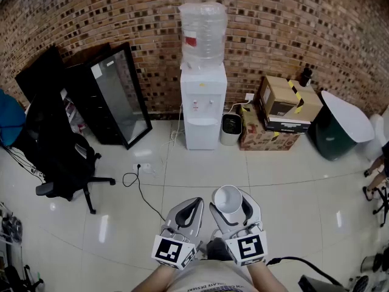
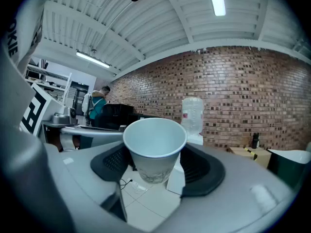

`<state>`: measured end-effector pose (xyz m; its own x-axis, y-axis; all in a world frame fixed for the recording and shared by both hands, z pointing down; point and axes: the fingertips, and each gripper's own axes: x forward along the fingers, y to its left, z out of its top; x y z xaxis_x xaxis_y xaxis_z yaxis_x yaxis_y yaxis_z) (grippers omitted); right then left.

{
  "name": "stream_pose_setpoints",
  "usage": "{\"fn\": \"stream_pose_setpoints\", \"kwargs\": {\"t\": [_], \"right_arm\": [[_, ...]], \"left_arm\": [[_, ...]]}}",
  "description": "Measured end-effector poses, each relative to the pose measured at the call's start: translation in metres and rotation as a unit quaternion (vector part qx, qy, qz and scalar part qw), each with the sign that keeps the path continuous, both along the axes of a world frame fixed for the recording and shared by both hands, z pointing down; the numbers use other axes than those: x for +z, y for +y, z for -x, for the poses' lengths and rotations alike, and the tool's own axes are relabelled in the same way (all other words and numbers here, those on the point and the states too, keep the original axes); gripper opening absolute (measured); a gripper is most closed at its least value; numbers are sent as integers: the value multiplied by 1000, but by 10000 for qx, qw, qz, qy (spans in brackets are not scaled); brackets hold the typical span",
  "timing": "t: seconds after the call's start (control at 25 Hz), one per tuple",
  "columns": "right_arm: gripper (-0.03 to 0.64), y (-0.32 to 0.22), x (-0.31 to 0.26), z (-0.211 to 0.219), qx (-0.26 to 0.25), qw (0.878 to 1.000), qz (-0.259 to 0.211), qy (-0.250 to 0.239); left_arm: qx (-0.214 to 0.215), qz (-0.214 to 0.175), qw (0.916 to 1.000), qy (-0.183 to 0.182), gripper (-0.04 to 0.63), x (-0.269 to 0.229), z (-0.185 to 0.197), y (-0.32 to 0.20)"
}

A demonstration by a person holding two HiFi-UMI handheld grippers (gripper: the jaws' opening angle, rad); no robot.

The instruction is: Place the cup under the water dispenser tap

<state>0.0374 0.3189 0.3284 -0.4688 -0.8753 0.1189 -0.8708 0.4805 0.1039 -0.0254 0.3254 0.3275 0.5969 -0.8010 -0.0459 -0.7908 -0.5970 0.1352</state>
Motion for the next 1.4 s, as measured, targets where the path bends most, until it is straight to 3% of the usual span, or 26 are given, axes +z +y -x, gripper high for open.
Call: {"fn": "stream_pose_setpoints", "kwargs": {"t": [0.52, 1.4], "right_arm": [[324, -60, 11, 7, 1, 9999, 103, -50], [324, -252, 6, -7, -361, 9992, 127, -97]], "left_arm": [[-112, 62, 9999, -98, -8, 7, 13, -58], [-304, 223, 9991, -190, -8, 1, -8, -252]]}}
